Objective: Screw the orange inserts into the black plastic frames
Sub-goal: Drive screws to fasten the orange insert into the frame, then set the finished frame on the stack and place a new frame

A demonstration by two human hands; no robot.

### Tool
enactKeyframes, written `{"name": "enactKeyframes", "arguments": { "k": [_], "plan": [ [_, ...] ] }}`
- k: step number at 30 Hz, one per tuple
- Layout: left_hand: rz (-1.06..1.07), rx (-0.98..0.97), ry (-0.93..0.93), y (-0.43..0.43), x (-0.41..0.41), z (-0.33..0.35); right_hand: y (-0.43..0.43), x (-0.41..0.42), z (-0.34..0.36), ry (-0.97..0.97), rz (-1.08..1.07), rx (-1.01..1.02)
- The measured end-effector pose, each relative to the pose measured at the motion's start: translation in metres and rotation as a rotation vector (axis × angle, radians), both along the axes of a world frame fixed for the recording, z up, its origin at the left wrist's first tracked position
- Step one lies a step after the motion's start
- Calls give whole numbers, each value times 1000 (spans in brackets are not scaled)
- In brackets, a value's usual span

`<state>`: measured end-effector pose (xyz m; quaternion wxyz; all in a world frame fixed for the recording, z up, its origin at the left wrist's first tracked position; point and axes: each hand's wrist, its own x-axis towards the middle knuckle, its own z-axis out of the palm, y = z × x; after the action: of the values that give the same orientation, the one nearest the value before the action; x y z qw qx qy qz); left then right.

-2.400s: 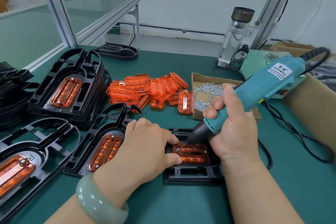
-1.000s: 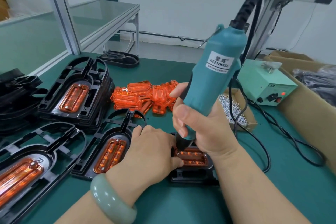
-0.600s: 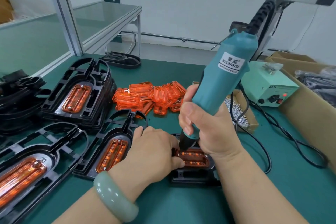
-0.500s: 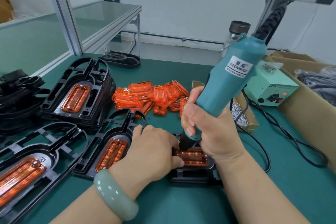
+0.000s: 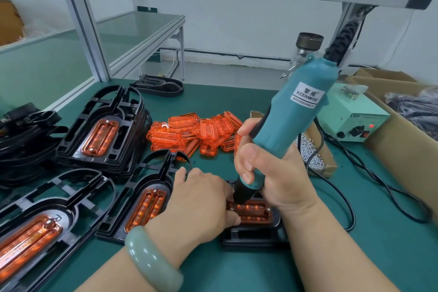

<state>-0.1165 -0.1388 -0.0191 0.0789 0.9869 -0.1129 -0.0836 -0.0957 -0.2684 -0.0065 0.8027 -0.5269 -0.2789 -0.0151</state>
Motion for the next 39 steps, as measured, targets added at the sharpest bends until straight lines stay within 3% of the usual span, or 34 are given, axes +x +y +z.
{"name": "enactKeyframes", "arguments": {
  "k": [20,25,30,33,36,39],
  "plan": [
    [-28,-27,-37,0,-5,-2,-11,3,-4,-1,42,120],
    [-37,-64,-38,0,-6,-2,-32,12,16,-68,85,325],
    [-81,-67,-132,-8,-4,2,-56,11,3,71,-150,492],
    [-159,-235,-179,-15,-4,3,-65,10,-1,131,-259,588],
    [-326,-375,-75,-26,-2,3,-71,9,-1,140,-298,696],
    [-459,-284,39,-38,0,1,-79,9,-1,151,-327,758]
  ]
}}
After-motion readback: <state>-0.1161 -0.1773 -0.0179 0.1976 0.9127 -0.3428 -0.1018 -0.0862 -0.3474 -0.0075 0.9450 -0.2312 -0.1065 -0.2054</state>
